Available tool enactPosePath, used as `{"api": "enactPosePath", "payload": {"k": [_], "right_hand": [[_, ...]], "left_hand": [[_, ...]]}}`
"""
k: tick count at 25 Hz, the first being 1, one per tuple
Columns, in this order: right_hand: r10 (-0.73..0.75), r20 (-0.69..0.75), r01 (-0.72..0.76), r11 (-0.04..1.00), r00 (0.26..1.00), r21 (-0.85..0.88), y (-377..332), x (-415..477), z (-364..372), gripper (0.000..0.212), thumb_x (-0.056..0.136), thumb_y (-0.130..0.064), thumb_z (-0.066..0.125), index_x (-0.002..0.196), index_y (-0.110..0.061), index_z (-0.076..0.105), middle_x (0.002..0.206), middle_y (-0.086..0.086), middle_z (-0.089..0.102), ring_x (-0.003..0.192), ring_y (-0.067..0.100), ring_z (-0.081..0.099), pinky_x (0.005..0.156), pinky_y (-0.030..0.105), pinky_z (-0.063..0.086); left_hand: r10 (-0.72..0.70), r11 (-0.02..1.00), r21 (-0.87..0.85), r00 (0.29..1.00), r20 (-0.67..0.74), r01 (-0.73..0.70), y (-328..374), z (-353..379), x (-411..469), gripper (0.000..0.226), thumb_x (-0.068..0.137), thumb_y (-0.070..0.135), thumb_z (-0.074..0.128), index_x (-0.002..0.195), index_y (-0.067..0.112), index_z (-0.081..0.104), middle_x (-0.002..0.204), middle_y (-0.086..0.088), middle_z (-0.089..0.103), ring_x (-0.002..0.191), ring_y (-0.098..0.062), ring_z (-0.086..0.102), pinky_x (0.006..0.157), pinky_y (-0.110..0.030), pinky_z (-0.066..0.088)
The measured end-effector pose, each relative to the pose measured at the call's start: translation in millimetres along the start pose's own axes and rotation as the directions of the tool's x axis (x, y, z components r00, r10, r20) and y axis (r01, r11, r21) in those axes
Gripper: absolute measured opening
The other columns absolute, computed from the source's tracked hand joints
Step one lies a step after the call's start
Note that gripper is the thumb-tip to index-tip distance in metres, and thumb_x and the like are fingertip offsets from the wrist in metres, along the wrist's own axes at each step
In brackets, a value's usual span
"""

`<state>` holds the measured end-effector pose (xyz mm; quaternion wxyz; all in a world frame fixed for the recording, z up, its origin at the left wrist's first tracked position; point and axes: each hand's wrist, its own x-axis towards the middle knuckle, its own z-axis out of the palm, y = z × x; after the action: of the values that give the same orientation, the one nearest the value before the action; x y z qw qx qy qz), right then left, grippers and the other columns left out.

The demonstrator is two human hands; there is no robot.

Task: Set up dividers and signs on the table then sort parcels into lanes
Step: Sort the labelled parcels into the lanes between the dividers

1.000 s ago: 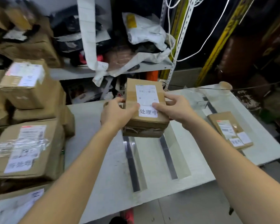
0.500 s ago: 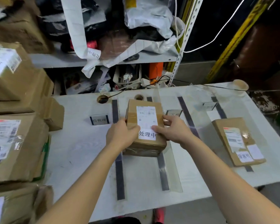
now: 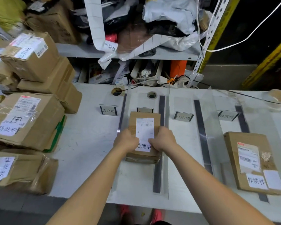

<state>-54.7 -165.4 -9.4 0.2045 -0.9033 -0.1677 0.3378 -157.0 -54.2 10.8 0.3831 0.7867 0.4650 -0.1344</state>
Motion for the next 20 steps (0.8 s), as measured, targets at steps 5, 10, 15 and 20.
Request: {"api": "enactPosePath", "payload": {"k": [5, 10, 15, 20], "right_hand": [[0.025, -0.028, -0.026, 0.999, 0.999, -0.044, -3, 7, 19, 0.051, 0.091, -0.014, 0.067, 0.135, -0.001, 0.045, 0.132, 0.018, 0.059, 0.12, 0.034, 0.06, 0.088, 0.034, 0.05], [-0.047, -0.065, 0.043, 0.997, 0.997, -0.058, -13, -5, 5, 0.046, 0.089, -0.019, 0.069, 0.13, -0.007, 0.053, 0.124, 0.013, 0.067, 0.113, 0.032, 0.064, 0.074, 0.027, 0.046], [-0.329, -0.116, 0.31, 0.938, 0.937, -0.157, -52, -13, -46, 0.066, 0.093, -0.04, 0.065, 0.15, -0.015, 0.043, 0.135, 0.013, 0.063, 0.123, 0.032, 0.058, 0.088, 0.038, 0.051], [-0.6, -0.055, 0.562, 0.775, 0.798, -0.289, -143, -11, -65, 0.07, 0.092, -0.058, 0.061, 0.151, -0.023, 0.045, 0.149, 0.005, 0.053, 0.138, 0.029, 0.047, 0.107, 0.048, 0.047]], "left_hand": [[0.041, 0.999, 0.014, 0.997, -0.06, -0.04, -5, 12, 2, 0.007, 0.095, 0.011, 0.056, 0.097, 0.016, 0.053, 0.096, -0.001, 0.06, 0.091, -0.026, 0.061, 0.065, -0.027, 0.046], [0.14, 0.975, -0.162, 0.988, -0.071, -0.15, -1, -4, -5, 0.026, 0.087, 0.016, 0.068, 0.111, 0.026, 0.065, 0.111, 0.002, 0.073, 0.101, -0.022, 0.068, 0.08, -0.03, 0.055], [0.117, 0.867, -0.47, 0.984, -0.134, -0.167, 10, -88, -28, 0.059, 0.089, 0.027, 0.074, 0.144, 0.022, 0.051, 0.139, 0.004, 0.058, 0.123, -0.017, 0.057, 0.096, -0.032, 0.049], [0.138, 0.989, 0.012, 0.868, -0.478, -0.151, -32, -208, -42, 0.059, 0.09, 0.033, 0.069, 0.145, 0.021, 0.051, 0.139, -0.004, 0.06, 0.124, -0.025, 0.058, 0.093, -0.031, 0.047]]}}
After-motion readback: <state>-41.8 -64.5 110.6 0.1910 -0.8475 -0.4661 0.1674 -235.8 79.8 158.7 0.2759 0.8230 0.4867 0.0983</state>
